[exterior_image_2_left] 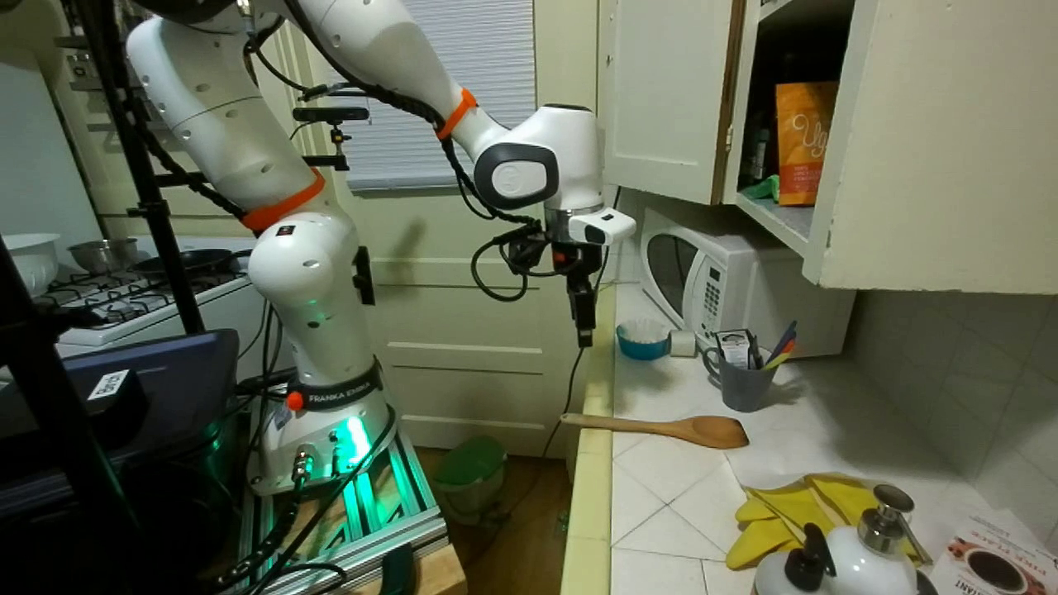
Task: Pick up the cooking stick and put it on the shelf
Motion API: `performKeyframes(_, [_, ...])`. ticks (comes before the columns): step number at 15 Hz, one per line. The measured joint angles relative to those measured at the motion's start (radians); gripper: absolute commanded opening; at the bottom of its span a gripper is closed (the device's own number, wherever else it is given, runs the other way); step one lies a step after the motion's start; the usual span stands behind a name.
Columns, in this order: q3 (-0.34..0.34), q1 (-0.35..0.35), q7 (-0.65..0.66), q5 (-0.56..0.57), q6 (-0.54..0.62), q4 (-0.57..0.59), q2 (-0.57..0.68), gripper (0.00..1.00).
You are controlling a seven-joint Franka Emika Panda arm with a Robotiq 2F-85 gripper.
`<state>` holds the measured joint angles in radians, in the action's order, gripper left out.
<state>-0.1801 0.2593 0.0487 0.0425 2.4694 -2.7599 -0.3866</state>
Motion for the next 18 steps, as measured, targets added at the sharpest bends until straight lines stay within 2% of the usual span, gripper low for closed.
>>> performKeyframes(2, [0.002,0.002,0.01,0.003,0.012,0.002,0.001,1.0])
performKeyframes(5, [0.015,0.011,0.067,0.011,0.124,0.002,0.024,1.0])
performKeyframes(9, [0.064,0.052,0.201,0.074,0.262,-0.001,0.16,1.0])
performKeyframes(14, [0.088,0.051,0.366,0.185,0.297,0.0,0.352,1.0])
performKeyframes(18, [0.082,0.032,0.439,0.237,0.323,0.005,0.402,1.0])
